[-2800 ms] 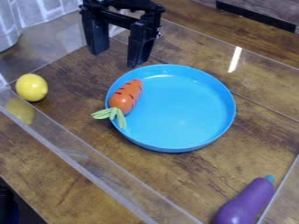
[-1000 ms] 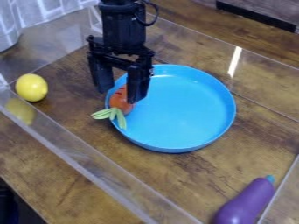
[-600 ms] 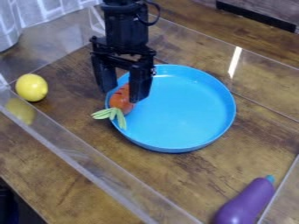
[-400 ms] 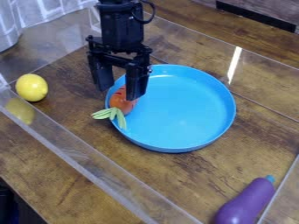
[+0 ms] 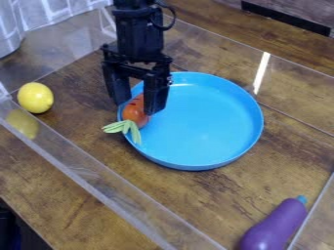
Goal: Remove the carrot from inside the blue tray and put it on the table
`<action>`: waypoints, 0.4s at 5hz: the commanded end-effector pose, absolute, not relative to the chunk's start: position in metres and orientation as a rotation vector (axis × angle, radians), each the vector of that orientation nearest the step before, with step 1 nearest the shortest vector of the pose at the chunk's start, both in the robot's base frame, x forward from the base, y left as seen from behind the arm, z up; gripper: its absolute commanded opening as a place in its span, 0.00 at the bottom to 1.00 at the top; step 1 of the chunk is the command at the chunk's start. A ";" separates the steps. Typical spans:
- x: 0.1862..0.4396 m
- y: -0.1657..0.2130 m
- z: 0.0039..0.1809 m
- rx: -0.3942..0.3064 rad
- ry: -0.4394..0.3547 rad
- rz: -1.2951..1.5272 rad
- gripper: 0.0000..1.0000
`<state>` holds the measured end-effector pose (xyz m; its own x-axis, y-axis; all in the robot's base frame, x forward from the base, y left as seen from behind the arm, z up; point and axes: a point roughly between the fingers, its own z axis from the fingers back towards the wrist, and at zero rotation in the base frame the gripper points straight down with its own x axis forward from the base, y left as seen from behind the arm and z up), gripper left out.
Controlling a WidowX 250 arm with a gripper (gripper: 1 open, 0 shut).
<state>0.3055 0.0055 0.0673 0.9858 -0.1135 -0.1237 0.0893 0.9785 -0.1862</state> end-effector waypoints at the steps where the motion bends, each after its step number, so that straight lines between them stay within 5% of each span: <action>1: 0.315 0.017 0.082 -0.183 0.085 -0.078 1.00; 2: 0.317 0.018 0.081 -0.189 0.091 -0.081 1.00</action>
